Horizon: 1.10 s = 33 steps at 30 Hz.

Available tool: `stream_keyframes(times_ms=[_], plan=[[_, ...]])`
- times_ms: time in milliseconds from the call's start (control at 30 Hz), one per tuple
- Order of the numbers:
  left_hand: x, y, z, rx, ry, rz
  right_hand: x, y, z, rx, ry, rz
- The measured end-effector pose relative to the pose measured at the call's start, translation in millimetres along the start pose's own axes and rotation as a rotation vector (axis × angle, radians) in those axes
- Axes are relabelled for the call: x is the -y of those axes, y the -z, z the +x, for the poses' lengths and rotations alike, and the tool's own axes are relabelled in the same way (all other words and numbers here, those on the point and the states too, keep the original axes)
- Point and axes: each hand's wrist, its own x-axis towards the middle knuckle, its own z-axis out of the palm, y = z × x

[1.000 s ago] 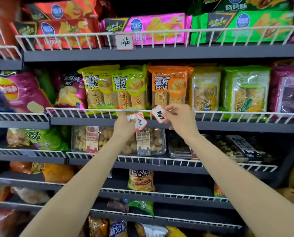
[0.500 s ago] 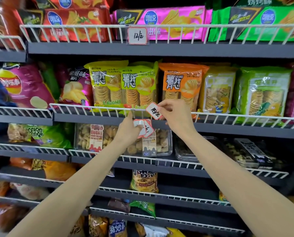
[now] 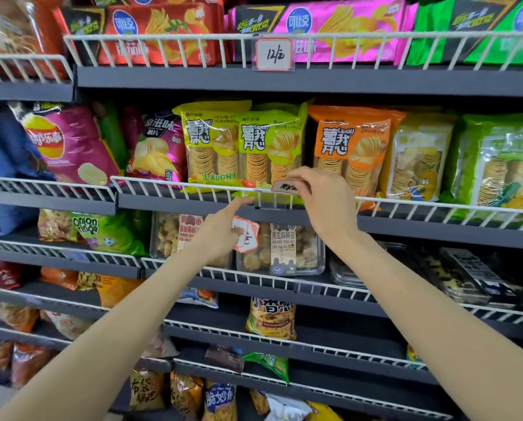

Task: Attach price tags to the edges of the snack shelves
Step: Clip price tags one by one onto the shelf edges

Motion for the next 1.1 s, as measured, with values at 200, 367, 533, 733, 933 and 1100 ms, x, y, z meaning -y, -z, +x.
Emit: stream_keyframes(times_ms=[200, 367, 533, 733, 933, 1100], plan=[[4, 11, 4, 0.036, -0.039, 0.030, 2, -24, 8, 0.008, 0.098, -0.176], [3, 14, 5, 0.047, -0.053, 0.035, 0, -37, 3, 0.079, 0.148, -0.118], [5, 13, 5, 0.052, -0.066, 0.024, -1, -41, -4, 0.140, 0.162, -0.210], [6, 13, 6, 0.055, -0.076, 0.021, 4, -39, -9, 0.128, 0.189, -0.317], [5, 15, 5, 0.070, -0.080, -0.002, 9, -36, -8, 0.197, 0.181, -0.351], [4, 16, 6, 0.074, -0.079, -0.005, 10, -38, -12, 0.225, 0.149, -0.369]])
